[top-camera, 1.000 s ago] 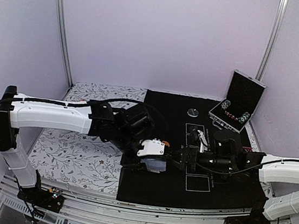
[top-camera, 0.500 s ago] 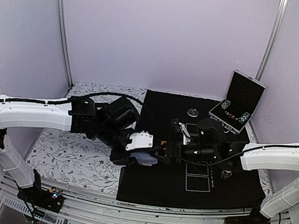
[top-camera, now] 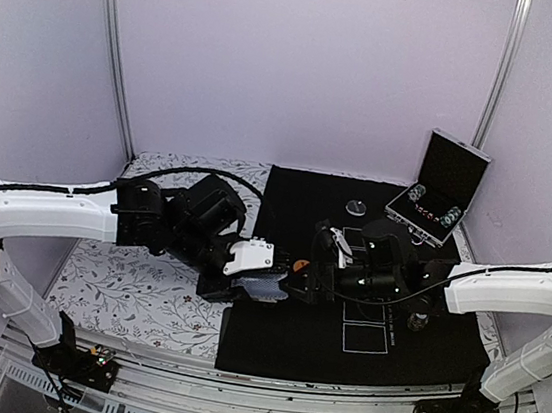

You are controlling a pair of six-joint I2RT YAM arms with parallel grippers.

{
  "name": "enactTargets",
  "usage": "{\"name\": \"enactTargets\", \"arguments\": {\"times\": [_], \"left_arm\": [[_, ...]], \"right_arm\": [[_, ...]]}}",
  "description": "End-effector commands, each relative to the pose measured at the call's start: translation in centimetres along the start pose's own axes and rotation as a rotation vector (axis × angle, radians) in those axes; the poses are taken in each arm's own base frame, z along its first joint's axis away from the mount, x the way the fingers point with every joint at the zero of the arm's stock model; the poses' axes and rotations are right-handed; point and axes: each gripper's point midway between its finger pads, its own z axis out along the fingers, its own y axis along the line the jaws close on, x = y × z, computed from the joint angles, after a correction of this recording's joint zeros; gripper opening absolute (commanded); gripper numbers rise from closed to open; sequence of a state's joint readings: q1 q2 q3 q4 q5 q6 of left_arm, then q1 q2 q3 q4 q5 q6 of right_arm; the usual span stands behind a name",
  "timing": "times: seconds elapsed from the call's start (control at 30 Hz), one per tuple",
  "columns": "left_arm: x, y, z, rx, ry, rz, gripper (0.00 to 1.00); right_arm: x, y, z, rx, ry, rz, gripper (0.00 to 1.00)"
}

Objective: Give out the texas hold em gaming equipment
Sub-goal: Pick up the poker card from the face-down deck piles.

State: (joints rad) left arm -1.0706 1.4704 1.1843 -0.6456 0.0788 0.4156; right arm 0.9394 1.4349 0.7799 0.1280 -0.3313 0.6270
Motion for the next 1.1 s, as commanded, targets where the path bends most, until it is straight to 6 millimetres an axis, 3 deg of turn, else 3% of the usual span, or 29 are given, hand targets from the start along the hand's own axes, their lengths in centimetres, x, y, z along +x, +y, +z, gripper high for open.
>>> {"name": "enactTargets", "arguments": {"times": [0.0, 0.23, 0.4, 0.53, 0.9, 0.97, 1.07], "left_arm": [[-1.0, 1.0, -0.7, -0.030, -0.064, -0.001, 0.58], [-1.5, 1.0, -0.7, -0.036, -0.095, 0.015, 0.57], [-1.6, 0.9, -0.9, -0.032, -0.106, 0.026, 0.57], [-1.7, 1.0, -1.0, -0.036, -0.107, 0.030, 0.57], [-1.1, 1.8, -0.3, -0.077, -0.073, 0.030, 0.58], [-1.0, 1.9, -0.3, -0.084, -0.069, 0.029, 0.58], [-0.8, 2.0, -0.2, -0.085, -0.063, 0.026, 0.69]], "right_arm": [[-1.0, 0.8, -0.8, 0.002, -0.013, -0.022, 0.96], [-1.8, 4.3, 0.6, -0.181, 0.032, -0.052, 0.97], [-2.2, 4.2, 2.6, -0.192, 0.056, 0.011, 0.95], [-1.9, 5.1, 3.7, -0.264, 0.097, 0.032, 0.77], [-1.2, 6.4, 3.7, -0.366, 0.129, 0.064, 0.21], [-1.2, 6.5, 3.5, -0.369, 0.128, 0.063, 0.06], [-1.0, 6.5, 3.4, -0.374, 0.134, 0.064, 0.03]]}}
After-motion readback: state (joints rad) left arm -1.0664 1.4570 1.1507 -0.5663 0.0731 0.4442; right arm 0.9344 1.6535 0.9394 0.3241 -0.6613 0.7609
